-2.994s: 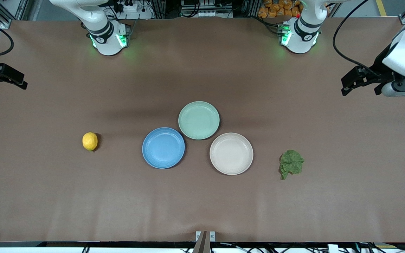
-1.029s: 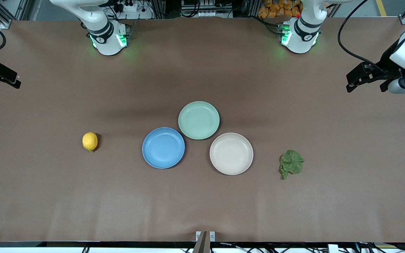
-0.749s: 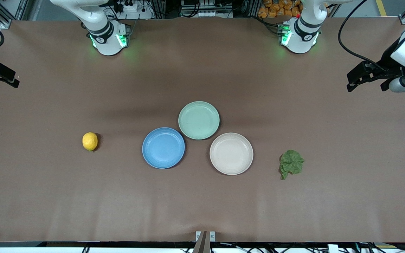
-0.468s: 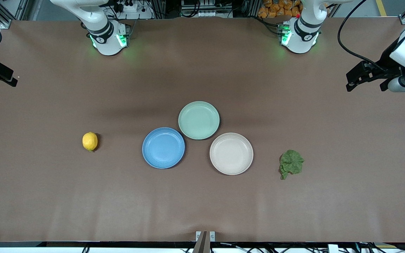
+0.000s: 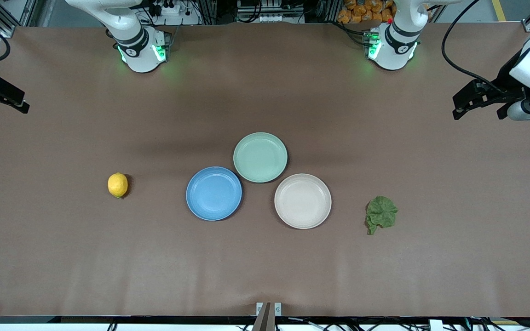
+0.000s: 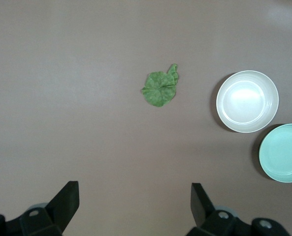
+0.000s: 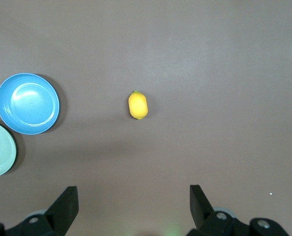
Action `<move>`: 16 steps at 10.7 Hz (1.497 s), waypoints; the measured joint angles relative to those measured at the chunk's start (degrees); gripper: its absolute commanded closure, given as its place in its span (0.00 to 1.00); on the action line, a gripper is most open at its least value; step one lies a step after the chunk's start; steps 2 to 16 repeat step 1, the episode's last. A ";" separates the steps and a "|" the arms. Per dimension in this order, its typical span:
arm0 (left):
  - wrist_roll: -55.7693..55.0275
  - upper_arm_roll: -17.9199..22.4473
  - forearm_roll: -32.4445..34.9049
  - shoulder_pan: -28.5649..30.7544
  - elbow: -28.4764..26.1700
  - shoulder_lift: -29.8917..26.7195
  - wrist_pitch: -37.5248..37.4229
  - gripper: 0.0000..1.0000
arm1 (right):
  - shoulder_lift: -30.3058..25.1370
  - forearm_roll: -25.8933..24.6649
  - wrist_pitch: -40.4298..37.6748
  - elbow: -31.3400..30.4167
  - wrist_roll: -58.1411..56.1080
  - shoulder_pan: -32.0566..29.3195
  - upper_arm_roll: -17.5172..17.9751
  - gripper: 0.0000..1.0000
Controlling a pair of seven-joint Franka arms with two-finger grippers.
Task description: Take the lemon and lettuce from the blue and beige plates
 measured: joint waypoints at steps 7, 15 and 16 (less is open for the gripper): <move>0.00 -0.02 0.00 -0.08 0.00 0.00 0.00 0.00 | 0.03 0.00 0.00 0.00 0.00 0.00 0.07 0.00; 0.00 -0.02 0.00 -0.08 0.00 0.00 0.00 0.00 | 0.03 0.00 0.00 0.00 0.00 0.00 0.07 0.00; 0.00 -0.02 0.00 -0.08 0.00 0.00 0.00 0.00 | 0.03 0.00 0.00 0.00 0.00 0.00 0.07 0.00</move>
